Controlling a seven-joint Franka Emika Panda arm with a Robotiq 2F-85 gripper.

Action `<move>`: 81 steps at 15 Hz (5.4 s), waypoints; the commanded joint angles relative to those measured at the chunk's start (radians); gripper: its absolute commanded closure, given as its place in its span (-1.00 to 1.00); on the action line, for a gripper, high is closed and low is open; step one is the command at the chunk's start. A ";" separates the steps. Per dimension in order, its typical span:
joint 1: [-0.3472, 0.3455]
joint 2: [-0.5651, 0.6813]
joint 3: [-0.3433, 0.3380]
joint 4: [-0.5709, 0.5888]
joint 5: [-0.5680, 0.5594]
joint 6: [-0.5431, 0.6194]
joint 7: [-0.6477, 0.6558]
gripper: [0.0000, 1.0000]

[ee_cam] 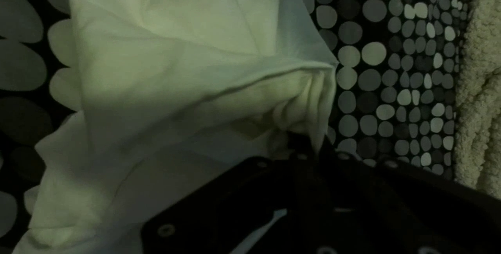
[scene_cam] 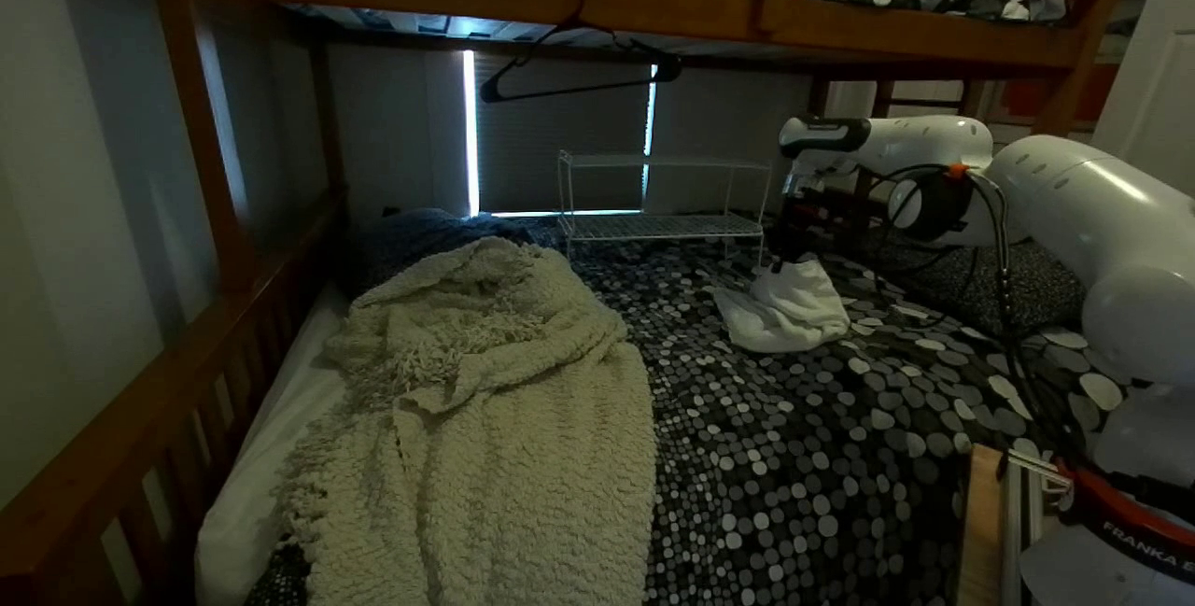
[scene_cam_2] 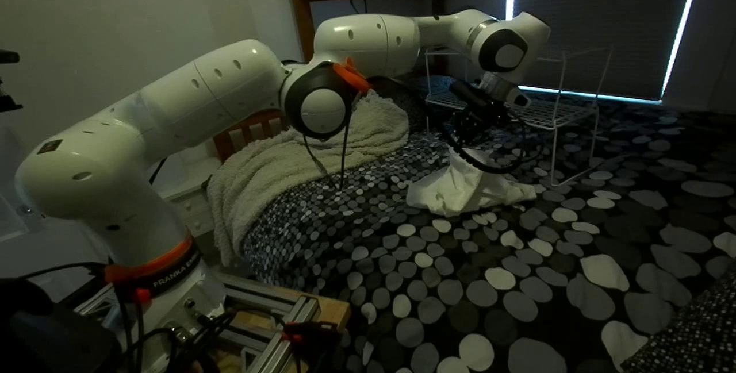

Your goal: Pull the white towel to the right of the bed, fold the white towel in half from right to left

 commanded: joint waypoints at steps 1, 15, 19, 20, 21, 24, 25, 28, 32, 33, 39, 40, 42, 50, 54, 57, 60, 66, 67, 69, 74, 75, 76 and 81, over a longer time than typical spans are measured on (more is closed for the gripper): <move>0.016 0.045 0.028 0.027 0.001 0.018 0.060 0.97; 0.067 0.187 0.070 0.027 0.019 0.276 0.201 0.38; 0.068 0.168 0.075 0.019 0.025 0.268 0.225 -0.20; 0.067 0.147 0.078 0.003 0.026 0.264 0.228 -0.34; 0.066 0.138 0.082 0.009 0.025 0.258 0.211 -0.51; 0.063 0.094 0.087 0.013 0.017 0.244 0.152 -0.96; 0.064 0.079 0.084 0.014 0.009 0.245 0.119 -1.00; 0.067 0.031 0.055 0.018 -0.038 0.231 0.037 -1.00; 0.046 -0.033 0.022 -0.003 -0.098 0.087 -0.053 -1.00; 0.040 -0.049 0.019 -0.012 -0.108 0.015 -0.084 -1.00; 0.025 -0.036 0.032 0.022 -0.088 -0.035 -0.118 -1.00; 0.028 -0.036 0.032 0.022 -0.088 -0.034 -0.118 -1.00; 0.033 -0.036 0.032 0.022 -0.088 -0.034 -0.117 -1.00; 0.026 0.028 0.047 0.014 -0.101 -0.015 -0.419 -1.00; 0.026 0.047 0.033 0.010 -0.115 0.097 -0.551 -1.00; 0.020 0.056 0.038 0.010 -0.108 0.147 -0.593 -1.00; 0.015 0.068 0.046 0.010 -0.097 0.158 -0.615 -1.00; 0.015 0.093 0.045 0.009 -0.098 0.170 -0.643 -0.03; 0.016 0.096 0.043 0.009 -0.101 0.177 -0.654 0.15; 0.020 0.102 0.036 0.009 -0.110 0.204 -0.679 0.28; 0.024 0.106 0.035 0.009 -0.113 0.237 -0.711 0.87; 0.026 0.105 0.035 0.009 -0.113 0.232 -0.714 0.87; 0.029 0.100 0.037 0.008 -0.111 0.215 -0.708 0.98; 0.060 0.070 0.035 -0.008 -0.113 0.113 -0.671 0.98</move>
